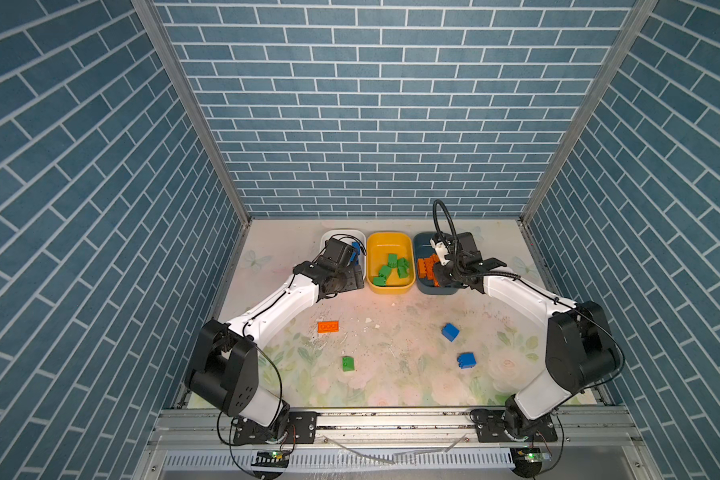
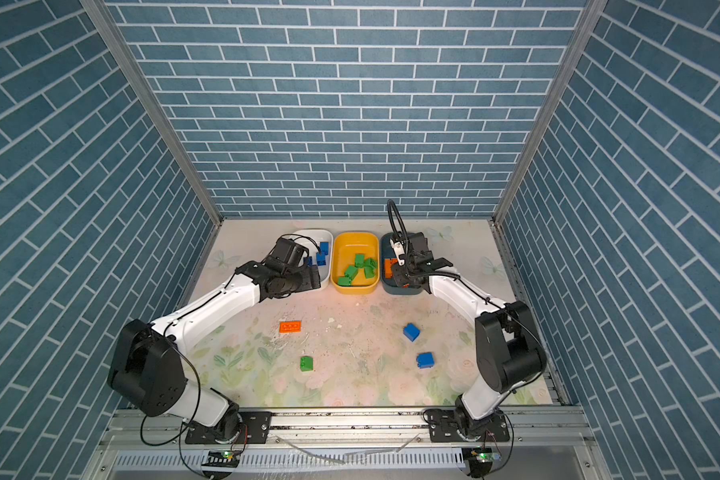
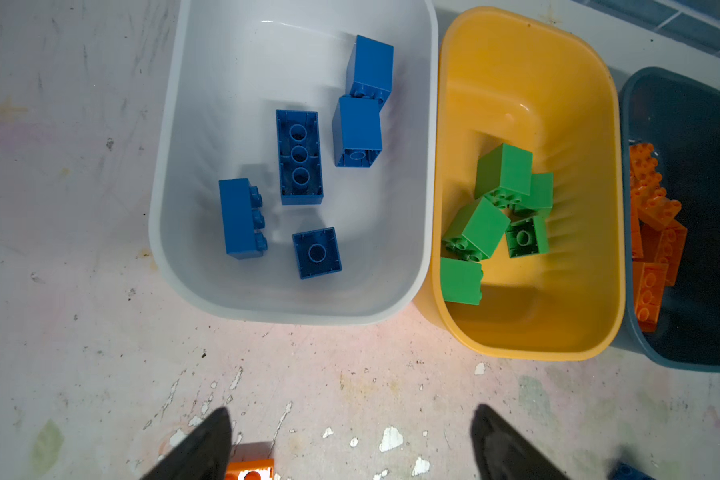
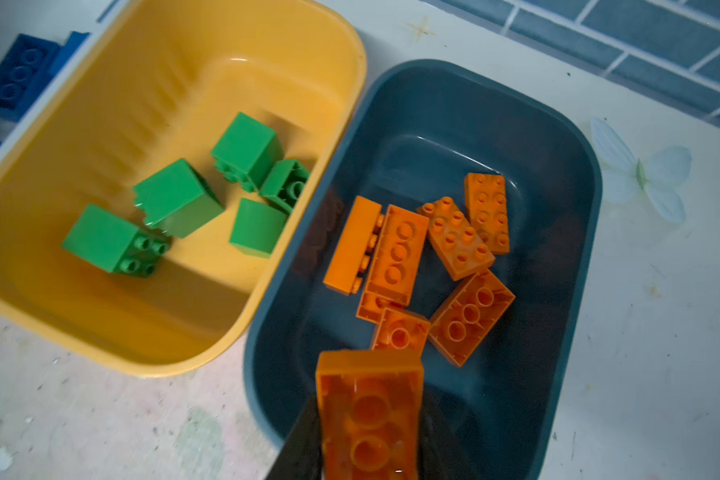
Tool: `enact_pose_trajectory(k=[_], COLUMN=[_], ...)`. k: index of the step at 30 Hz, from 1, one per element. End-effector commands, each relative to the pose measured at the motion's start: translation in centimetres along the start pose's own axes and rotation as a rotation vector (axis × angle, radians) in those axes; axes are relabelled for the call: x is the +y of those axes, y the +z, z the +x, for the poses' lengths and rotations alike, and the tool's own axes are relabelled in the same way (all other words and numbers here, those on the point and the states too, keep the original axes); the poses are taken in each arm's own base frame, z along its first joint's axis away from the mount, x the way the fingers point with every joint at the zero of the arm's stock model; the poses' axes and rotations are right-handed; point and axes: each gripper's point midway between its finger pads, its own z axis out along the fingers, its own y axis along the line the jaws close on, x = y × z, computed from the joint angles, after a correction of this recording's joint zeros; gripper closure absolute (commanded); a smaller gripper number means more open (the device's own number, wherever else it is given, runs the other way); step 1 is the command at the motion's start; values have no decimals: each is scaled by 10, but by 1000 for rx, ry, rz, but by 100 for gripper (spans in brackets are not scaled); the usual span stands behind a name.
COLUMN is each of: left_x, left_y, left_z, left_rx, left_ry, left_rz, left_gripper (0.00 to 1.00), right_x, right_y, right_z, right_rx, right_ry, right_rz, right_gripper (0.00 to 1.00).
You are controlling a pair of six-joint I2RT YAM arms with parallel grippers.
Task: Sort the legos into containers by color
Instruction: 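Carry the orange brick into the teal tub and open the right gripper, then raise the right gripper while the left grasps a loose blue brick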
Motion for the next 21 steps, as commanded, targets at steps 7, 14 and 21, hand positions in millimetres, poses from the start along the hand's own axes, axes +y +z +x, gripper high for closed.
enact_pose_trajectory(k=[7,14,21], left_x=[-45,-114,-178], left_y=[4,10,24], left_z=[14,53,102], left_rx=[33,88,211], left_ry=[152,376,523], left_rz=[75,166,315], left_gripper=[1,1,4], right_x=[-26,-60,-84], right_y=[-22,-79,-119], right_z=[-35,-23,23], right_rx=[-147,-334,-410], right_ry=[167,377,530], right_rz=[76,160,276], right_gripper=[23,1,1])
